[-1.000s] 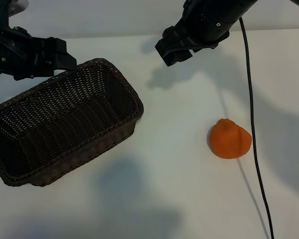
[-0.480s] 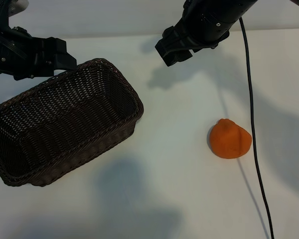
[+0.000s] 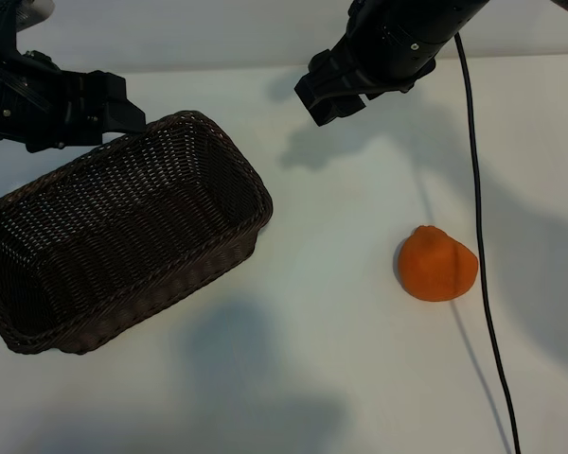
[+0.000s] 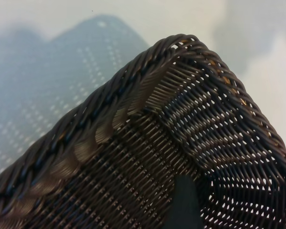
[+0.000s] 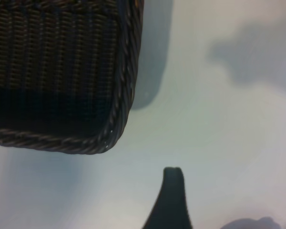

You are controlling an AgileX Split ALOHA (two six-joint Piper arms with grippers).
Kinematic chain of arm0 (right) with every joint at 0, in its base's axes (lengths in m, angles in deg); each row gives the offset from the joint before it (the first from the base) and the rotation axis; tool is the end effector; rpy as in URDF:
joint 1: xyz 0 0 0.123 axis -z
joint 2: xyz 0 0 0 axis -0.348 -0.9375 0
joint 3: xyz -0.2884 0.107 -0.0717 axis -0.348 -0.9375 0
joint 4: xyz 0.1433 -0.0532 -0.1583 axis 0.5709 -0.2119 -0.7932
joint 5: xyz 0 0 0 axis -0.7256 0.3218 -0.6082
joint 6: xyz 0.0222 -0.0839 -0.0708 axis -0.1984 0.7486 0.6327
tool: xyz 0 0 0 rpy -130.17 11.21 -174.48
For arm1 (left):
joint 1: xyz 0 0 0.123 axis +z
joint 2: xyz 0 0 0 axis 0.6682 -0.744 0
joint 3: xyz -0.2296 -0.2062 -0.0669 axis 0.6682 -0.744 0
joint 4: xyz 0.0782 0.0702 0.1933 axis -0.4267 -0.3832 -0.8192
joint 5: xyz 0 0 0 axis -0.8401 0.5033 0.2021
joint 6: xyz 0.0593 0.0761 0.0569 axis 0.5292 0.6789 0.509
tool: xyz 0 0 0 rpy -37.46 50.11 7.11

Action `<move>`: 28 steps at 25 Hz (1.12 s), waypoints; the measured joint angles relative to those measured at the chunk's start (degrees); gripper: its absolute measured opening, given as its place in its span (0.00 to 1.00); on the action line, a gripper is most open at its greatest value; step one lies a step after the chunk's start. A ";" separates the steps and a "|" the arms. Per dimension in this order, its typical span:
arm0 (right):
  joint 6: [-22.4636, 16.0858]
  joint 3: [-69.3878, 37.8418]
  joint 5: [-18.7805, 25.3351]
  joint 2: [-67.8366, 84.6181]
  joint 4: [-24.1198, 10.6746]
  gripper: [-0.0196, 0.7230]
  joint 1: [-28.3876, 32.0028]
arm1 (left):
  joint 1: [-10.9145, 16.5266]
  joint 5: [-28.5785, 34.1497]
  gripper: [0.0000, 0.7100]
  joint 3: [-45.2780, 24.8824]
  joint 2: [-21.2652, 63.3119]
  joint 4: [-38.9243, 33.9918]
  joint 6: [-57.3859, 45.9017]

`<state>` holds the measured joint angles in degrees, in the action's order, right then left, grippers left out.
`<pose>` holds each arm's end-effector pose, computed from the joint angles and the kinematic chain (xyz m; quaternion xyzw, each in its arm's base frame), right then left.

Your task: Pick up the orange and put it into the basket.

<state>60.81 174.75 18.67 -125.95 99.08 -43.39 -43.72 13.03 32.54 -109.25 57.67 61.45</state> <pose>0.3564 0.1727 0.3283 -0.2275 0.9377 0.1296 0.2284 0.3102 -0.0518 0.2944 -0.0052 0.9357 -0.2108 0.2829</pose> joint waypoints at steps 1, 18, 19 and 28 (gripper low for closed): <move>0.00 0.00 0.00 0.00 0.00 0.83 0.00 | 0.00 0.00 0.83 0.00 0.00 0.00 0.05; 0.00 0.00 -0.87 0.00 0.13 0.83 0.00 | 0.00 3.62 0.83 -8.75 15.70 -29.43 -32.88; 0.00 0.00 -0.94 0.00 0.13 0.83 0.00 | 0.00 3.76 0.83 -9.52 17.10 -31.60 -35.50; 0.00 0.00 -1.99 -0.36 0.13 0.83 0.00 | 0.00 5.52 0.83 -17.35 20.41 -38.49 -46.93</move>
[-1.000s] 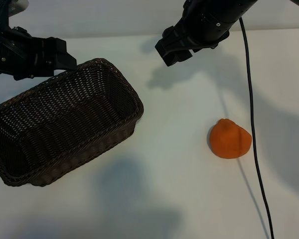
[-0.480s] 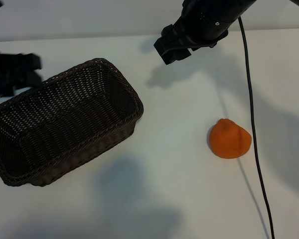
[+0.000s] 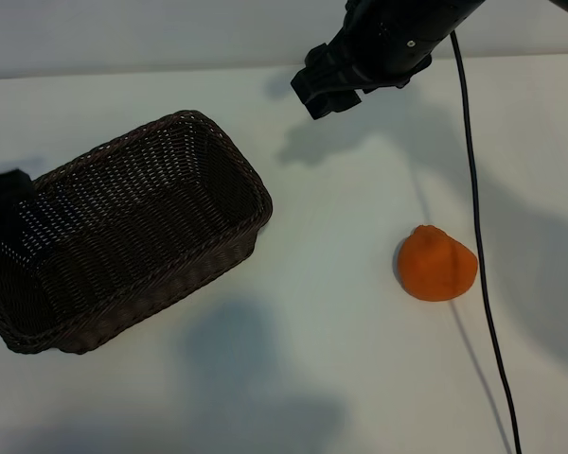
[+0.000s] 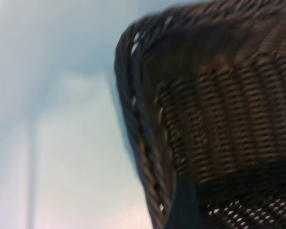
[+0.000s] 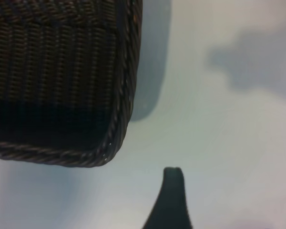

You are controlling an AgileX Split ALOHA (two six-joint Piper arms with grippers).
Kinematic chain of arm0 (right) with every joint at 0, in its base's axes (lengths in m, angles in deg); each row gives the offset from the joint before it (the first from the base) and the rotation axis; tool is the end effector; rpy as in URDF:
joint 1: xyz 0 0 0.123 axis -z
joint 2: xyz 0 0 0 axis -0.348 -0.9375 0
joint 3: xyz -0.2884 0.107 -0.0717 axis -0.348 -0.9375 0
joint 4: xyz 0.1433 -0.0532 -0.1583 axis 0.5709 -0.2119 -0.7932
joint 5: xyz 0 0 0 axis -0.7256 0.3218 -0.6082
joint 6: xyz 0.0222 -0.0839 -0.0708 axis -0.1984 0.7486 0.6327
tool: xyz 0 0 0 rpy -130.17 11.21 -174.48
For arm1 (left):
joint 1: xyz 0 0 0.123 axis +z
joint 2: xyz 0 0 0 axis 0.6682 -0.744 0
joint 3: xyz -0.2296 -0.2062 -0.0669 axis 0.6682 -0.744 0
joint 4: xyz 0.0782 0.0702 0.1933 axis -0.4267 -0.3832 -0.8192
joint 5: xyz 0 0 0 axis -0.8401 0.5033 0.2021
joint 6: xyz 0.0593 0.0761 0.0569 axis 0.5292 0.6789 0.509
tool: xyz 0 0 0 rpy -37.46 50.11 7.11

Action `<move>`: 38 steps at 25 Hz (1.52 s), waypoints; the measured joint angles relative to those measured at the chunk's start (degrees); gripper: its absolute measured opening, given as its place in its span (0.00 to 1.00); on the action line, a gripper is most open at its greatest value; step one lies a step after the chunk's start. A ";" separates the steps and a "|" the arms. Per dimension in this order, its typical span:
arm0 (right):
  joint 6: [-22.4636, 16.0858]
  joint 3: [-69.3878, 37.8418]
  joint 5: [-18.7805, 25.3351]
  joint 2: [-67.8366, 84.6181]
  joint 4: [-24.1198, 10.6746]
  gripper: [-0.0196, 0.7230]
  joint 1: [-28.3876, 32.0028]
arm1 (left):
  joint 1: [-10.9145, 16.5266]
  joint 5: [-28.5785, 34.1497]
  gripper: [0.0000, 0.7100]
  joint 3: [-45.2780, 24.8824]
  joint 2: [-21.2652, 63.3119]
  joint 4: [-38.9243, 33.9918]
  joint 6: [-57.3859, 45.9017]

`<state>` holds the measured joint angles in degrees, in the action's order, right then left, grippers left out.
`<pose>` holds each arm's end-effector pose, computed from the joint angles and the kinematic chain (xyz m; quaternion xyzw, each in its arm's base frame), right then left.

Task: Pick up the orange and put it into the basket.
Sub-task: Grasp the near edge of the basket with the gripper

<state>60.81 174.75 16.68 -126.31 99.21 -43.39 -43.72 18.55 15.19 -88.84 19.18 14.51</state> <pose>0.3608 0.1743 0.3277 -0.2243 0.9348 0.1318 0.2419 0.1932 -0.0041 0.2842 -0.1972 0.9514 -0.0463 0.2321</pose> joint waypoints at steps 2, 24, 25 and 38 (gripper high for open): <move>0.00 0.00 0.00 -0.65 -0.05 0.83 0.00 | 0.00 -0.35 0.83 -1.24 0.00 -0.10 -0.92; 0.00 0.00 1.13 -2.81 -0.32 0.83 0.00 | 0.00 -4.00 0.83 -11.34 3.26 -4.47 -7.97; 0.00 0.00 1.13 -2.81 -0.32 0.83 0.00 | 0.00 -4.51 0.83 -11.94 3.26 -4.61 -8.37; 0.00 0.00 1.13 -2.81 -0.32 0.83 0.00 | 0.00 -11.78 0.82 -14.69 1.15 -14.87 -19.07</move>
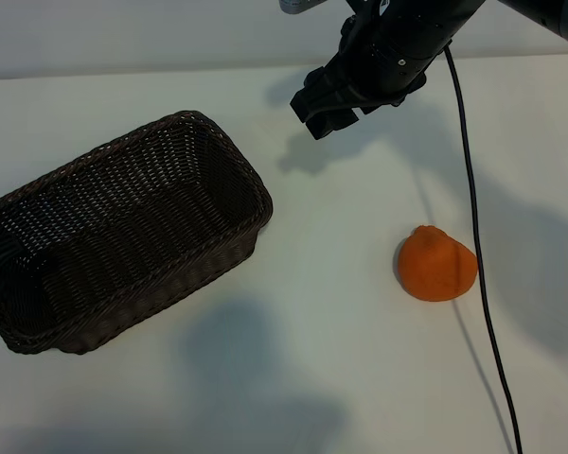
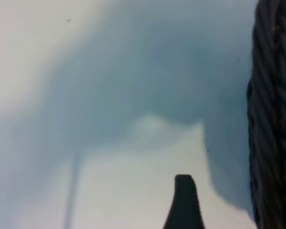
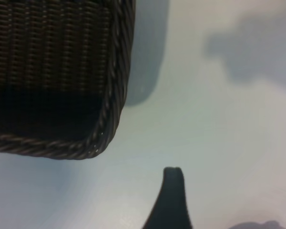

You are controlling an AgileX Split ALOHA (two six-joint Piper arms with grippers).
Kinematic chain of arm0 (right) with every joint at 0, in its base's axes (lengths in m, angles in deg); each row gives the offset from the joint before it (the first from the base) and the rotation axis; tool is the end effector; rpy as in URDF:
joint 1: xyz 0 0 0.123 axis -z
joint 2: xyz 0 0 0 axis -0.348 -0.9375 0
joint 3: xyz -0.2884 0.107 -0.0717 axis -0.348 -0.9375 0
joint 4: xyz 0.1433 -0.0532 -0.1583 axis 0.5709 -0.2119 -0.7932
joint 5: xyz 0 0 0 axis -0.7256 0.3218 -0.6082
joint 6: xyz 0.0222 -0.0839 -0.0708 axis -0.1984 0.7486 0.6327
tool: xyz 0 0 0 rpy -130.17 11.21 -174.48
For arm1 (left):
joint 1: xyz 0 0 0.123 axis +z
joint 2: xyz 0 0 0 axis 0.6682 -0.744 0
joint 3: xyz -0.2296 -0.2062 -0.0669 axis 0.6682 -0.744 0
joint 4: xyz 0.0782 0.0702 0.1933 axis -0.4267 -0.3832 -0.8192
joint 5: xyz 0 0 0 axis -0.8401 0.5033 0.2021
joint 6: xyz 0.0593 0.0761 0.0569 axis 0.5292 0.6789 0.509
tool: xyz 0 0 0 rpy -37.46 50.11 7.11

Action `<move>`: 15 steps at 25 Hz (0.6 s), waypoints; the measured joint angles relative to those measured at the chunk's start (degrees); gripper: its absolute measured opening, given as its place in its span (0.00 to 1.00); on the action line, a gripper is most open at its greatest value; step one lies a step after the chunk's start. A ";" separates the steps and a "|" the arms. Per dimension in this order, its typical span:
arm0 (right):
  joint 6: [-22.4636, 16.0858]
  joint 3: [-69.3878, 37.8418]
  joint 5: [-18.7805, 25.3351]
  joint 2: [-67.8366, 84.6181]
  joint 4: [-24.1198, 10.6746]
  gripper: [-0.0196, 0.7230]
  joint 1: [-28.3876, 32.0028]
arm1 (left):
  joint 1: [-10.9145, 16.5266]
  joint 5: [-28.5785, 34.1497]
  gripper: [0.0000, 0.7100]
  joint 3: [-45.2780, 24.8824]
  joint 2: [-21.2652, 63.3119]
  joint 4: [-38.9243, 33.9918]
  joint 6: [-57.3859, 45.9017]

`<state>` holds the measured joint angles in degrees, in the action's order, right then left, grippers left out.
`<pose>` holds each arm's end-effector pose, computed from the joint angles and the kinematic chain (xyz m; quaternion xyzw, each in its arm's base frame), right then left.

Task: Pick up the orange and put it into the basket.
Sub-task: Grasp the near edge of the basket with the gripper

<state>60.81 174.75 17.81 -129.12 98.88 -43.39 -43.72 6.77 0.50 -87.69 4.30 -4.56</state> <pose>0.3679 0.1770 0.3067 -0.2261 0.9432 0.1243 0.2095 0.1689 0.0115 0.2341 -0.2627 0.9342 0.0051 0.2411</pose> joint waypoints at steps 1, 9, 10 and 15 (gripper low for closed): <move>0.00 0.00 0.00 0.00 0.00 0.83 0.00 | 0.00 -0.74 0.81 0.00 -0.70 0.00 -0.12; 0.00 0.00 0.00 -0.04 0.05 0.83 0.00 | 0.00 -5.59 0.78 0.00 -9.42 0.51 0.04; 0.00 0.00 0.00 -0.04 0.05 0.83 0.00 | 0.00 -6.01 0.78 0.00 -10.30 1.21 0.56; 0.00 0.00 0.00 -0.04 0.05 0.83 0.00 | 0.00 -8.73 0.71 0.00 -13.63 6.62 4.88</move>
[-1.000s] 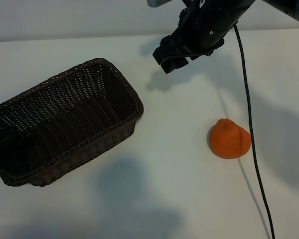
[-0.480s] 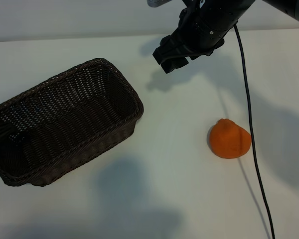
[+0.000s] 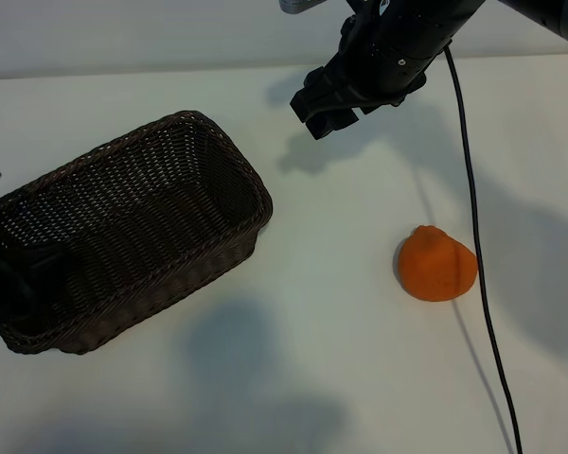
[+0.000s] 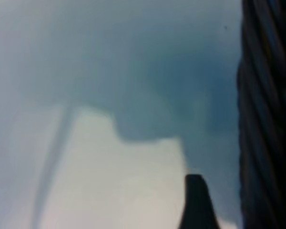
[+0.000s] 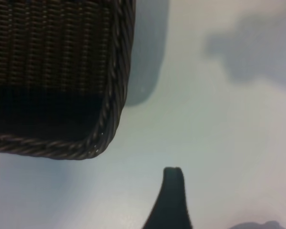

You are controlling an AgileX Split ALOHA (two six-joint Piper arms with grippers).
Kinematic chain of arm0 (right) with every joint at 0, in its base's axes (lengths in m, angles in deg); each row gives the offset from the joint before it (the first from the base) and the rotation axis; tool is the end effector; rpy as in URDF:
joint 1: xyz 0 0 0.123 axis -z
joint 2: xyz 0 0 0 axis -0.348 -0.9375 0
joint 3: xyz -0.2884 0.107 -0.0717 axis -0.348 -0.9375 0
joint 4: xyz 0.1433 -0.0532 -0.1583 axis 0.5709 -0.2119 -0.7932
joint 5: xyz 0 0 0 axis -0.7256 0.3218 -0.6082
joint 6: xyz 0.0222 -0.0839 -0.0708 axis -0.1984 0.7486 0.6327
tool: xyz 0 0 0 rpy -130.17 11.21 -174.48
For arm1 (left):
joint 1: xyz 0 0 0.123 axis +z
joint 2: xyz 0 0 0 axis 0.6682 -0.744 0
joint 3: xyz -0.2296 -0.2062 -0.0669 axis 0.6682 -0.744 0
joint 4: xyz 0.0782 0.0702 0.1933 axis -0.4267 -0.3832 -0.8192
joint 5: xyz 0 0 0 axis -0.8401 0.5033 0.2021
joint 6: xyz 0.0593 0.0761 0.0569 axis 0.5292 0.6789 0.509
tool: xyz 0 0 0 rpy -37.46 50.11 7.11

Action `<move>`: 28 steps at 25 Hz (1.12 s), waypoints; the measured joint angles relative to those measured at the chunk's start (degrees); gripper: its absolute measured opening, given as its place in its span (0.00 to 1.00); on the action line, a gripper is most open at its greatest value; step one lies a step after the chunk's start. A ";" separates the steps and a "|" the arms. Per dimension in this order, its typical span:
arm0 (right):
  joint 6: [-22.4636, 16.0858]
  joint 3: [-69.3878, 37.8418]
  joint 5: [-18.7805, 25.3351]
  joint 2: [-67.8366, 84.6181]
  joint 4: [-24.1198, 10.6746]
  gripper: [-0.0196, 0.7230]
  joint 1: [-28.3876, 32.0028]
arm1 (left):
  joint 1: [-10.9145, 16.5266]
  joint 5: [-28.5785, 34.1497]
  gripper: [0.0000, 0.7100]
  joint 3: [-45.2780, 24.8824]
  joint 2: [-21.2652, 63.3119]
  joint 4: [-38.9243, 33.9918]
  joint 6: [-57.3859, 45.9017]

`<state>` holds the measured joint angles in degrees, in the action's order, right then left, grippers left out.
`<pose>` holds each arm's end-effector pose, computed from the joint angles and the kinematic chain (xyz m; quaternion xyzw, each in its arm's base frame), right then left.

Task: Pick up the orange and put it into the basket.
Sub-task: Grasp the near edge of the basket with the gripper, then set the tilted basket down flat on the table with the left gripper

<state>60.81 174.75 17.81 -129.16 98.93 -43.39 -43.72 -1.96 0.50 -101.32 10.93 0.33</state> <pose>0.3680 0.1771 0.3064 -0.2259 0.9432 0.1246 0.2091 0.2052 0.0011 0.1948 -0.2560 0.9488 -0.0201 0.1840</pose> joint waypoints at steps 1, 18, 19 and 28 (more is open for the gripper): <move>0.00 0.00 0.05 0.00 0.00 0.83 0.00 | 0.00 -0.63 0.66 0.00 -0.36 0.84 0.66; -0.07 0.00 0.39 0.00 0.05 0.75 0.00 | 0.00 -6.85 0.23 0.00 0.51 5.34 5.95; -0.07 0.00 0.39 0.00 0.05 0.75 0.00 | 0.00 -7.02 0.23 0.00 0.89 7.26 8.05; -0.39 0.00 0.39 0.00 0.05 0.75 0.00 | 0.45 -7.03 0.22 0.00 1.32 26.07 31.43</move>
<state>60.41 174.75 18.21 -129.16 98.98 -43.39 -43.27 -8.99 0.50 -100.00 36.99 31.75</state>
